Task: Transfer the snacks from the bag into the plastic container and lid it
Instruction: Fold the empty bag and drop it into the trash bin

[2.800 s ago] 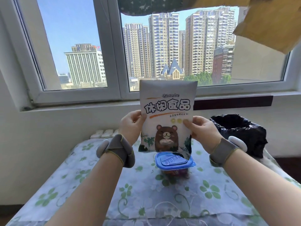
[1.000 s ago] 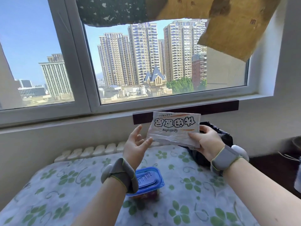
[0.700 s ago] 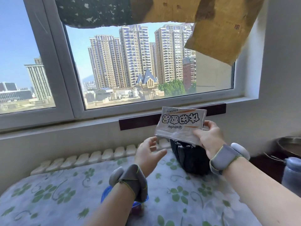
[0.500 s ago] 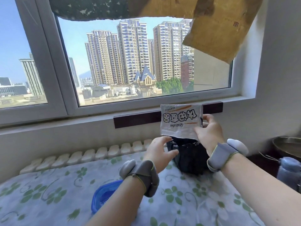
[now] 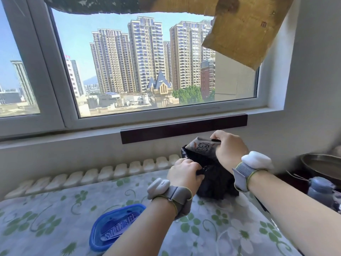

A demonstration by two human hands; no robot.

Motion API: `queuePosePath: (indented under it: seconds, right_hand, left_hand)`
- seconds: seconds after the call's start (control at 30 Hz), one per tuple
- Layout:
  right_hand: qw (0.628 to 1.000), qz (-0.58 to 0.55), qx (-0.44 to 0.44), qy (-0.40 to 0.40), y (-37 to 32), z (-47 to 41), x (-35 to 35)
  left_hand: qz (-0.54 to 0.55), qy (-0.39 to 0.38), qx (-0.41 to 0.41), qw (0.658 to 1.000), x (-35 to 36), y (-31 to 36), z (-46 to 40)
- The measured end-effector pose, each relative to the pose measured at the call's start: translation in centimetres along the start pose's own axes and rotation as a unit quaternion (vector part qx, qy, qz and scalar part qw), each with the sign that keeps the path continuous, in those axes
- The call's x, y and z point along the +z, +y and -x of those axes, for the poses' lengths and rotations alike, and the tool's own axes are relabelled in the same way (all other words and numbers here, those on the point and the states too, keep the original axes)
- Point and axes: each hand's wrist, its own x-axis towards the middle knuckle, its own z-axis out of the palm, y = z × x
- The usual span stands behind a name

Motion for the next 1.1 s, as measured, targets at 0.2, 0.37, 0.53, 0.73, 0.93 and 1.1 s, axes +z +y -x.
queuePosePath:
  seconds: [0.2, 0.37, 0.53, 0.73, 0.93, 1.1]
  right_hand:
    - [0.995, 0.065, -0.03, -0.07, 0.8, -0.9, 1.2]
    - [0.981, 0.166, -0.037, -0.093, 0.2, -1.4, 2.7]
    - [0.95, 0.256, -0.082, -0.161, 0.0, -2.0, 3.4]
    - [0.919, 0.252, -0.022, -0.303, 0.2, -2.5, 3.2]
    - [0.89, 0.063, 0.113, -0.436, 0.2, -3.2, 2.2]
    - [0.874, 0.144, 0.031, -0.463, -1.1, -2.2, 3.0]
  left_hand:
    - [0.039, 0.004, -0.025, 0.999, 0.7, 0.4, 0.1]
    - [0.084, 0.017, -0.035, 0.996, 1.2, 0.2, -0.1]
    - [0.137, 0.043, -0.032, 0.989, 1.7, -0.3, -0.1]
    - [0.145, 0.058, -0.04, 0.987, 2.1, -0.4, -0.1]
    - [0.146, 0.043, -0.046, 0.987, 2.1, -0.3, -0.3]
    - [0.149, 0.044, -0.041, 0.987, 2.1, -0.5, -0.5]
